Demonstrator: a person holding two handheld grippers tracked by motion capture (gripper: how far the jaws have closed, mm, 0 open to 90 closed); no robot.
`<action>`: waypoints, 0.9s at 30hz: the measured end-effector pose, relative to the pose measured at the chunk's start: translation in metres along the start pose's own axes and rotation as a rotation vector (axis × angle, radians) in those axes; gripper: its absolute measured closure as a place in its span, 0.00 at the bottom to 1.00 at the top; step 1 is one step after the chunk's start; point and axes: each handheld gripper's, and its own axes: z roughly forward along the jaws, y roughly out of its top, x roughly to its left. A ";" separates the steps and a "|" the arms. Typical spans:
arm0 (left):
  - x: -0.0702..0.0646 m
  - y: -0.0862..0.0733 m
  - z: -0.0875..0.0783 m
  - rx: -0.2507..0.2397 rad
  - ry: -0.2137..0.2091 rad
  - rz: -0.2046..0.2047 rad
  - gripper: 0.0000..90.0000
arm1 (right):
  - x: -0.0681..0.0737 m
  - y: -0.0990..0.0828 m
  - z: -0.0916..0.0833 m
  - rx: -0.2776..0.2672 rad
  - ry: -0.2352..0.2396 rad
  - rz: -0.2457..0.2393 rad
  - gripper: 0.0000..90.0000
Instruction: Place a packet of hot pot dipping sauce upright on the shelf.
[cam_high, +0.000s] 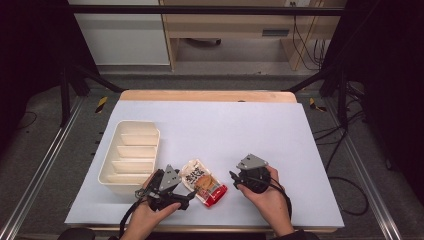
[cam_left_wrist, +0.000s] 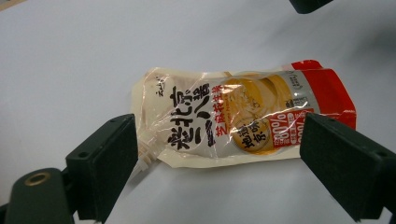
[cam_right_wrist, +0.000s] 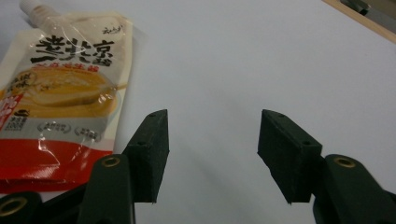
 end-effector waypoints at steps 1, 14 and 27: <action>0.000 0.000 0.000 0.000 0.000 0.000 0.13 | 0.000 0.000 0.000 0.000 0.000 0.000 0.49; 0.011 0.002 0.000 -0.032 -0.029 -0.049 0.13 | -0.001 0.041 0.028 -0.022 0.069 -0.028 0.58; 0.002 -0.006 -0.003 -0.012 0.046 0.038 0.13 | 0.014 0.057 0.027 -0.054 0.110 -0.078 0.68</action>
